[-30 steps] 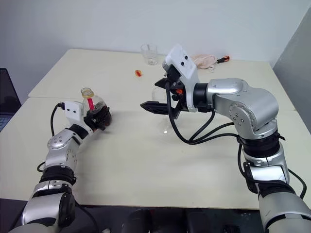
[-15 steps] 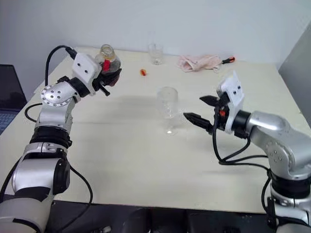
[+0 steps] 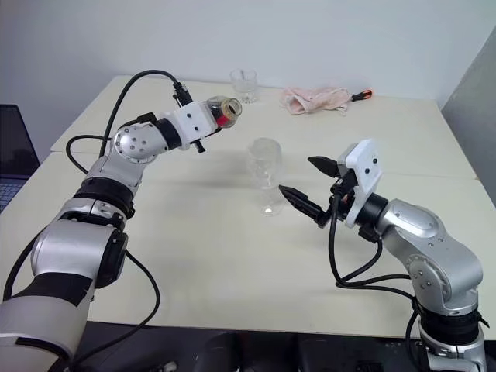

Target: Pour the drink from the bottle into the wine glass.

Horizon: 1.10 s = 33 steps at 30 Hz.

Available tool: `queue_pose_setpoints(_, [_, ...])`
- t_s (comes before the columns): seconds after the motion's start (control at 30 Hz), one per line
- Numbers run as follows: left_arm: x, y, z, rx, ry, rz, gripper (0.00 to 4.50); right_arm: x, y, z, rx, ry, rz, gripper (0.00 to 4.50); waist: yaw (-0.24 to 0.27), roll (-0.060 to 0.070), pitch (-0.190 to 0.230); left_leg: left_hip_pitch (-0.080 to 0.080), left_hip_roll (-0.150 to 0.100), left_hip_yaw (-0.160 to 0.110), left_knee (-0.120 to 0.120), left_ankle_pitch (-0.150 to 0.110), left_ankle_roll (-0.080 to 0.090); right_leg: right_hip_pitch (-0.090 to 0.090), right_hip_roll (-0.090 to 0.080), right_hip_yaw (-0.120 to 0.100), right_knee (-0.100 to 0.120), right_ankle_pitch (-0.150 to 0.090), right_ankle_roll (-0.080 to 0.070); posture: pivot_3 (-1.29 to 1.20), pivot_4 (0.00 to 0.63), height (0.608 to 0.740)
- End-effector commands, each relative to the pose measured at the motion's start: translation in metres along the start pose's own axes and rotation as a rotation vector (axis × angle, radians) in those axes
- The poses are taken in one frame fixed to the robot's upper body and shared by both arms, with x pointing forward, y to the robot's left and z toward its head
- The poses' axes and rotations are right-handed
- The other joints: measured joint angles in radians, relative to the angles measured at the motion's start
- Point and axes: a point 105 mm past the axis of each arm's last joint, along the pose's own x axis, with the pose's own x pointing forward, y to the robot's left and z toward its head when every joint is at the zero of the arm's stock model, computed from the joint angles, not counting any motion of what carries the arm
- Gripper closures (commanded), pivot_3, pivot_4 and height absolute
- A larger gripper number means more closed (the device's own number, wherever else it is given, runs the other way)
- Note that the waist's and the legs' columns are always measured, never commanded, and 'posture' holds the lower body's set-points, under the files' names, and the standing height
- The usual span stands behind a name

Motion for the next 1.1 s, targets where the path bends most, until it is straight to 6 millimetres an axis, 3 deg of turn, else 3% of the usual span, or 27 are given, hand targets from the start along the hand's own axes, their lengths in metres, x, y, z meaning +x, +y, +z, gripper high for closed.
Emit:
queue_pose_setpoints(0.03, [0.006,0.019,0.020,0.120,-0.043,0.040,3.37,0.001,0.008,0.007,-0.044,-0.042,0.006,0.00,0.000,0.000,0.000,0.000,0.000,0.000,0.000,0.000,0.000,0.000,0.000,0.000,0.000,0.000,0.000,0.00,0.150,0.740])
queue_pose_setpoints(0.43, [0.011,0.030,0.035,0.321,-0.070,0.106,3.45,0.008,0.014,-0.001,-0.060,-0.025,0.020,0.00,0.000,0.000,0.000,0.000,0.000,0.000,0.005,0.000,0.000,0.000,0.000,0.000,0.005,0.000,0.000,0.00,0.150,0.740])
queue_pose_setpoints(0.7, [0.013,0.025,0.043,0.410,-0.111,0.093,3.46,0.010,0.019,-0.005,-0.064,0.014,0.041,0.00,0.001,0.000,0.000,0.000,0.000,0.000,0.010,0.000,0.000,0.001,0.000,0.000,0.006,0.000,0.000,0.00,0.150,0.740])
queue_pose_setpoints(1.1, [0.012,0.025,0.038,0.580,-0.079,0.092,3.47,0.013,0.020,0.001,-0.083,0.004,0.038,0.00,0.001,0.000,0.000,0.000,0.000,0.000,0.012,0.000,0.000,0.001,0.000,0.000,0.007,0.000,0.000,0.00,0.150,0.740])
